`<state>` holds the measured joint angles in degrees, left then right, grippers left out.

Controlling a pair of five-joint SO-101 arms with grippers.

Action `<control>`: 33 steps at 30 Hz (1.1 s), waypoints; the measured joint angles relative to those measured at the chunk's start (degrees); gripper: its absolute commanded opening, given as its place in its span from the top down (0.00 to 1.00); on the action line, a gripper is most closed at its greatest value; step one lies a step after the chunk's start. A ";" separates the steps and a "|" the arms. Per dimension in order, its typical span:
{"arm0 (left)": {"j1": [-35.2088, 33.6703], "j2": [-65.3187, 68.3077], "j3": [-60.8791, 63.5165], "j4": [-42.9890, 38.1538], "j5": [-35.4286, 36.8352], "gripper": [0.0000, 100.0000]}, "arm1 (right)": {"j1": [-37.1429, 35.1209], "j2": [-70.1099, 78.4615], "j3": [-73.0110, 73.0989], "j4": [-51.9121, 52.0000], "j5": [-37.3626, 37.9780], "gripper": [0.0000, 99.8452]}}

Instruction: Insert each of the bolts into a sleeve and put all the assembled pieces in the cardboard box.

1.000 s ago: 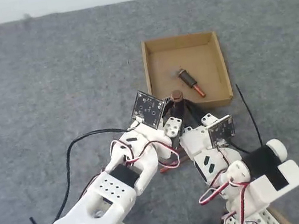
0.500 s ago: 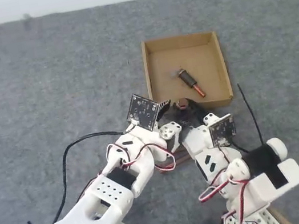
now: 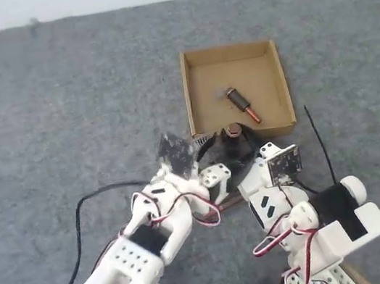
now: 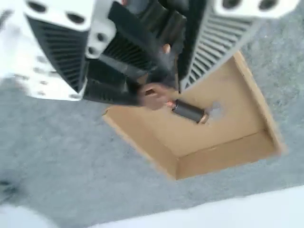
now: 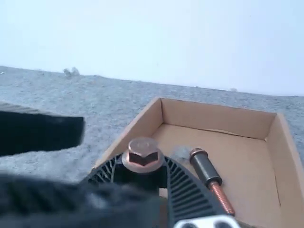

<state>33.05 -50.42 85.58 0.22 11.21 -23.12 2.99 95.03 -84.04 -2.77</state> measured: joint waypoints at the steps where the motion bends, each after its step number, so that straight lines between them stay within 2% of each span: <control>1: 0.09 -3.16 0.70 2.29 0.00 0.70 | 0.00 0.00 0.00 0.00 0.00 0.99; 4: -0.97 -13.19 1.32 9.93 -0.35 0.71 | 0.18 0.00 0.00 0.00 0.00 0.99; 6: -3.34 -20.40 1.32 15.12 -0.44 0.76 | 0.00 0.00 0.00 0.00 0.00 0.99; 12: -13.10 -36.57 1.32 23.65 4.31 1.00 | 0.00 0.00 0.00 0.00 0.00 0.99; 22: -30.51 -40.26 5.80 24.62 6.24 0.98 | 0.00 0.00 0.00 2.81 0.00 0.99; 27: -40.35 -40.26 7.74 29.80 6.24 0.98 | 0.26 0.00 0.00 3.08 0.00 0.99; 33: -43.60 -40.26 12.04 37.19 4.04 0.98 | 2.46 0.00 0.00 0.62 0.00 0.99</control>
<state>-10.55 -90.68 97.63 37.41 15.25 -20.66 2.99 95.03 -83.43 -2.77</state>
